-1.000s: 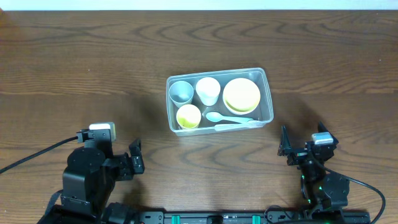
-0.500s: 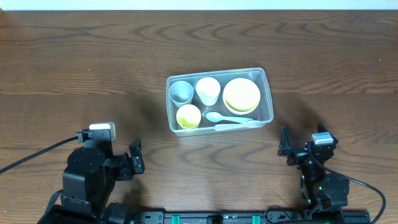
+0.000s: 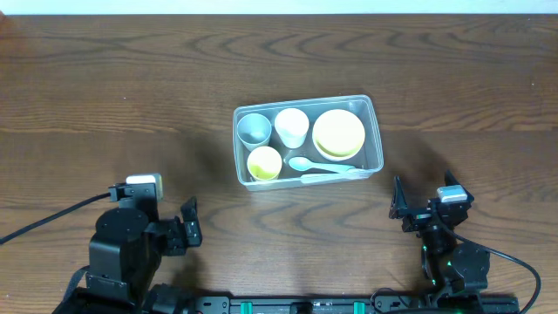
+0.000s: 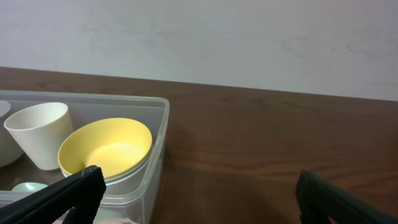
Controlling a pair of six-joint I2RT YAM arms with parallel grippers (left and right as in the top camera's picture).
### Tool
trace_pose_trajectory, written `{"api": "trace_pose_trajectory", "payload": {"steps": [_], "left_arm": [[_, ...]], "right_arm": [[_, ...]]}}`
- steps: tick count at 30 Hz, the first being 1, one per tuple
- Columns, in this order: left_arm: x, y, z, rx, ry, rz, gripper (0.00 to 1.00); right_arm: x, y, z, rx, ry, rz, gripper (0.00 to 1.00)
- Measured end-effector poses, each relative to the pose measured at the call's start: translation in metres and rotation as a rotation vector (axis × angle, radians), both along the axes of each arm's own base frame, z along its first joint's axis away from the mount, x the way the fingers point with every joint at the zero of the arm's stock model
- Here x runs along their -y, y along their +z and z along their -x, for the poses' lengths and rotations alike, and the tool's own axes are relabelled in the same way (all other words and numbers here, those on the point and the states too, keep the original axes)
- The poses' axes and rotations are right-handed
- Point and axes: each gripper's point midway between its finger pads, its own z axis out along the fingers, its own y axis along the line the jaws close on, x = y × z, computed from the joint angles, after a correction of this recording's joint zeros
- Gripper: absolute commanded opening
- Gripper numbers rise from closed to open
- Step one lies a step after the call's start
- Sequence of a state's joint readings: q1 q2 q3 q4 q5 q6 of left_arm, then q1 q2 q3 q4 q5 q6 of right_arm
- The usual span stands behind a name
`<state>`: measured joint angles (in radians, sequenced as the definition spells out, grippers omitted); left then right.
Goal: Pack container
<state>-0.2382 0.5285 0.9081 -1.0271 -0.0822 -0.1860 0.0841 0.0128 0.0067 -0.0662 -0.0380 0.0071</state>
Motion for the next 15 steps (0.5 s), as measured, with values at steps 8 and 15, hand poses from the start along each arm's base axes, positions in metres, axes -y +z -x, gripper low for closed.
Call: {"api": "trace_pose_trajectory", "payload": {"steps": [8,15], "left_arm": [[-0.034,-0.037,0.016,0.008,0.185,0.003,0.98],[-0.036,-0.063,-0.021,0.284,0.183,0.013,0.98]], "right_arm": [[0.0,0.0,0.0,0.0,0.001,0.0,0.99],[-0.001,0.0,0.0,0.0,0.005,-0.001,0.99]]}}
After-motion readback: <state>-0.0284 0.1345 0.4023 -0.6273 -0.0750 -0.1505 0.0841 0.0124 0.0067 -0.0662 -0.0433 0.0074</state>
